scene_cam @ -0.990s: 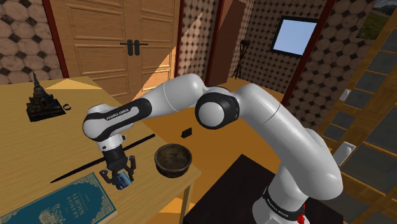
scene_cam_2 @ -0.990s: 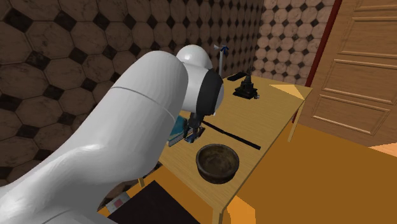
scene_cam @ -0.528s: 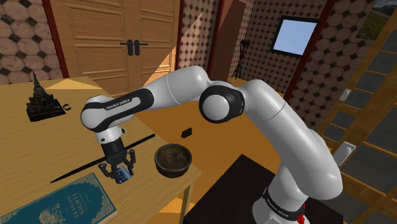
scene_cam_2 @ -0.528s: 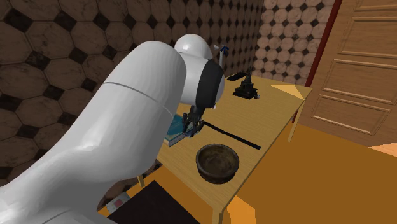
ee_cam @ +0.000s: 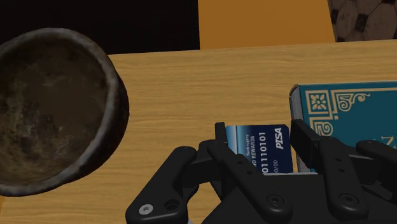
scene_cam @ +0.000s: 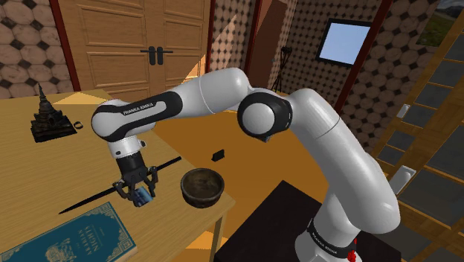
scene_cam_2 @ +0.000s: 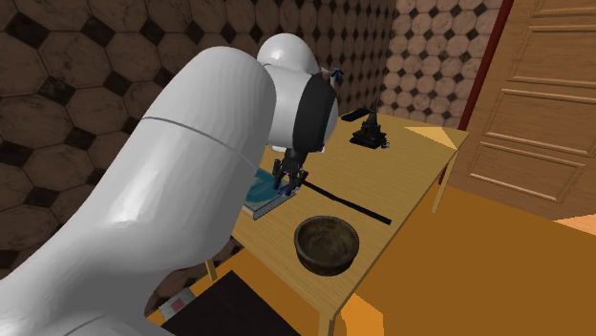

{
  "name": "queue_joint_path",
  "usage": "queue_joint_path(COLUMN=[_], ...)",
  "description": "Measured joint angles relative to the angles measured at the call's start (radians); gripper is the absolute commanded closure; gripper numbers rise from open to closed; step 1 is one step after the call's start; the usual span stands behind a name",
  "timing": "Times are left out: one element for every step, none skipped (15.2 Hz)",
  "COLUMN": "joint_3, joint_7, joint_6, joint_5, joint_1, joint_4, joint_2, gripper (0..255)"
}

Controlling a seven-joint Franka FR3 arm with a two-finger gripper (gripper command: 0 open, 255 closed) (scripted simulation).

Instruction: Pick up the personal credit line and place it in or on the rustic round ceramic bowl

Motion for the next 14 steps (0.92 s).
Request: queue_joint_path(joint_3=[0.001,0.001,0.002,0.003,0.004,0.004,0.005,0.005,0.006,0.005,0.003,0.002,0.001,-0.004], joint_7=[0.003,0.004,0.005,0.008,0.009,0.010,0.012,0.013,0.015,0.007,-0.007,-0.019,-0.035,-0.052], joint_6=[-0.010,-0.020,-0.027,-0.035,-0.043,-0.052,-0.063,-0.071,-0.078,-0.072,-0.055,-0.029,-0.007,0.004], joint_5=[0.001,0.001,0.002,0.003,0.004,0.005,0.005,0.006,0.006,0.007,0.007,0.010,0.011,0.010], joint_1=[0.001,0.000,-0.001,-0.001,-0.002,-0.003,-0.004,-0.004,-0.004,-0.013,-0.028,-0.041,-0.056,-0.071], joint_4=[0.007,0.013,0.009,0.009,0.010,0.016,0.022,0.026,0.027,-0.001,-0.057,-0.129,-0.194,-0.235], joint_2=[-0.003,-0.008,-0.018,-0.027,-0.034,-0.037,-0.043,-0.047,-0.052,-0.073,-0.108,-0.152,-0.192,-0.219], gripper=[255,255,255,255,255,255,255,255,255,255,255,255,255,255])
